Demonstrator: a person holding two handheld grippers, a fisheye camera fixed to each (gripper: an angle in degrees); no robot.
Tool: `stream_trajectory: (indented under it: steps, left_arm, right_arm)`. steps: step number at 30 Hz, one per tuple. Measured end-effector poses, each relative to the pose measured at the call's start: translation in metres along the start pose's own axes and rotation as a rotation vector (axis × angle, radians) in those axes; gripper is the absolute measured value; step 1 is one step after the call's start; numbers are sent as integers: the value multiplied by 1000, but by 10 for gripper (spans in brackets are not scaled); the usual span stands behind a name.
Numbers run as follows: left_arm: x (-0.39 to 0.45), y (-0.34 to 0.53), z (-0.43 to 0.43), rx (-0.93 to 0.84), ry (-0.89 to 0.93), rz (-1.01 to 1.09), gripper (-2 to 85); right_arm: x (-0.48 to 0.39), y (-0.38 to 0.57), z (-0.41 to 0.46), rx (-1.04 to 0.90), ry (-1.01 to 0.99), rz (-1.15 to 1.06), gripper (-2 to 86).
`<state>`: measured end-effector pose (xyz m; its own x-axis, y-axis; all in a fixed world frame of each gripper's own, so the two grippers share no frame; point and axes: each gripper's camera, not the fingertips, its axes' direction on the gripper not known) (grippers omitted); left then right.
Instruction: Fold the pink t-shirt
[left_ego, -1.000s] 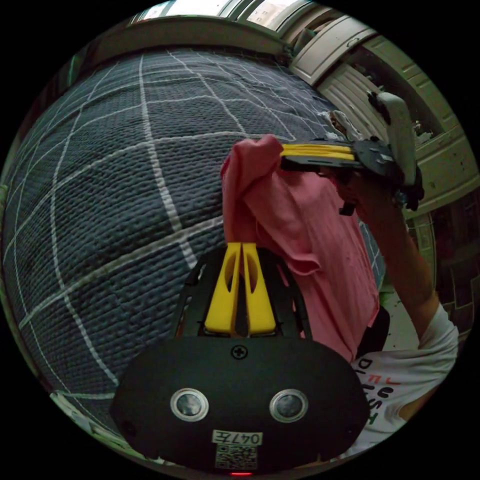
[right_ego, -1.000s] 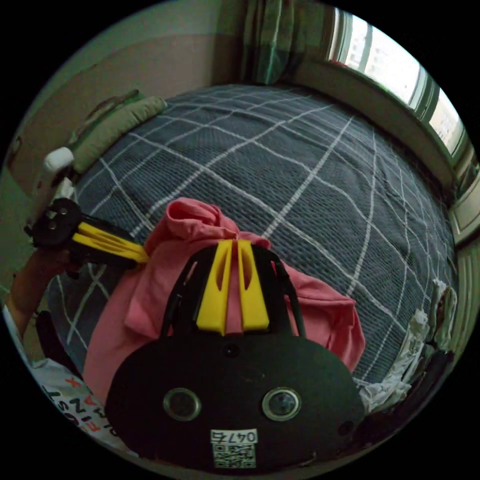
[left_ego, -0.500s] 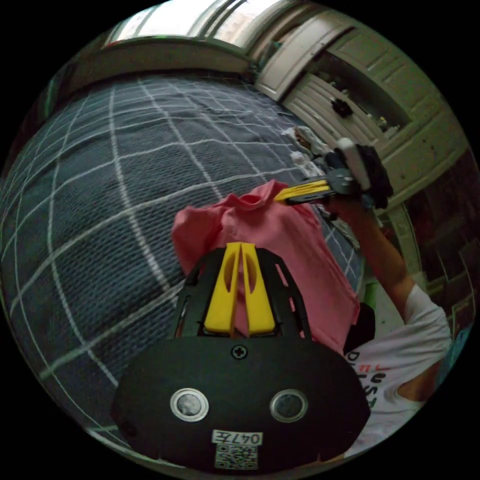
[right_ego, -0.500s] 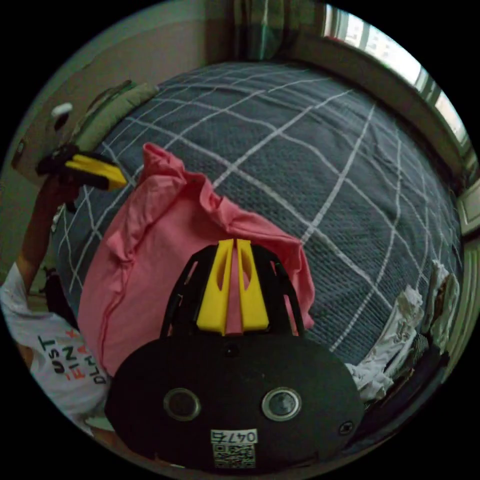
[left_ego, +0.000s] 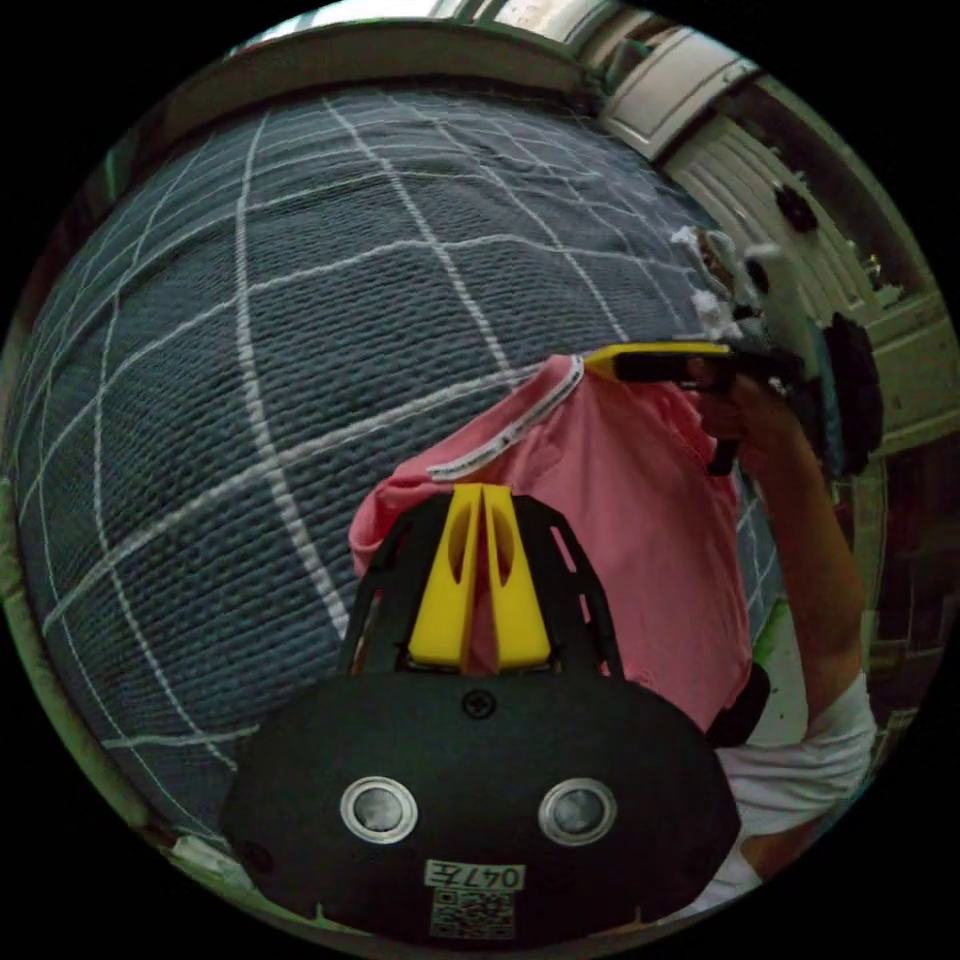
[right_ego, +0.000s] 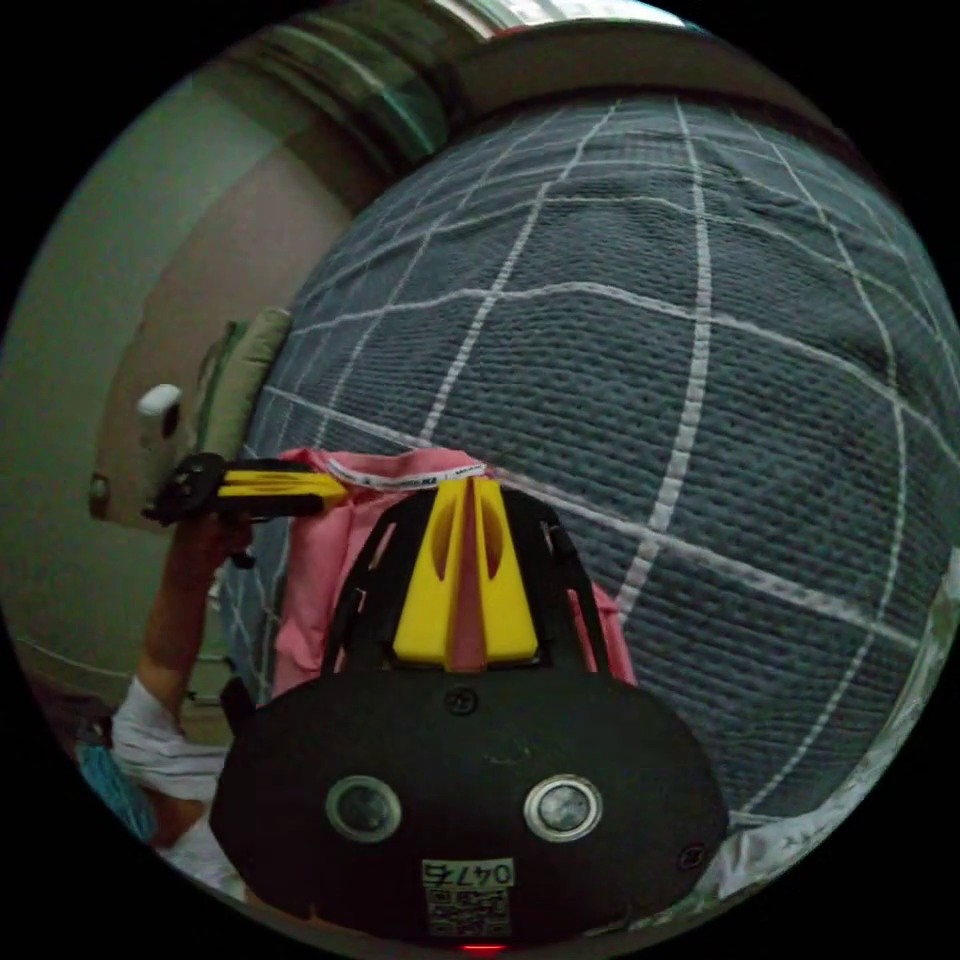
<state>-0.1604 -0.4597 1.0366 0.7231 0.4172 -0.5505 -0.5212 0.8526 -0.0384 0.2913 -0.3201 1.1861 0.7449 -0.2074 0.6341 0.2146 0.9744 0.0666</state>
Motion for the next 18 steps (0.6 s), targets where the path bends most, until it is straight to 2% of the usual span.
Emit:
stream_trajectory:
  steps: [2,3,6,10,12,15,18]
  left_arm:
    - [-1,10,-23,128,83,13,-10]
    - [-1,19,-37,199,95,16,-10]
    - [-2,36,-56,258,55,-8,-10]
    - [4,49,-42,160,-45,3,-10]
    - [5,51,-26,123,-172,-16,-10]
    - [1,43,-10,139,-157,-34,-10]
    - [-13,30,11,92,-199,-108,-9]
  right_arm:
    - [-6,17,-19,72,-151,-50,9]
    - [-10,21,-23,77,-164,-67,11]
    - [-35,42,-34,85,-66,-133,20]
    - [-105,57,-23,106,30,-357,19]
    - [-141,54,-6,62,81,-439,26]
    - [-182,48,23,-36,108,-500,36]
    - [-222,65,32,-13,89,-631,31]
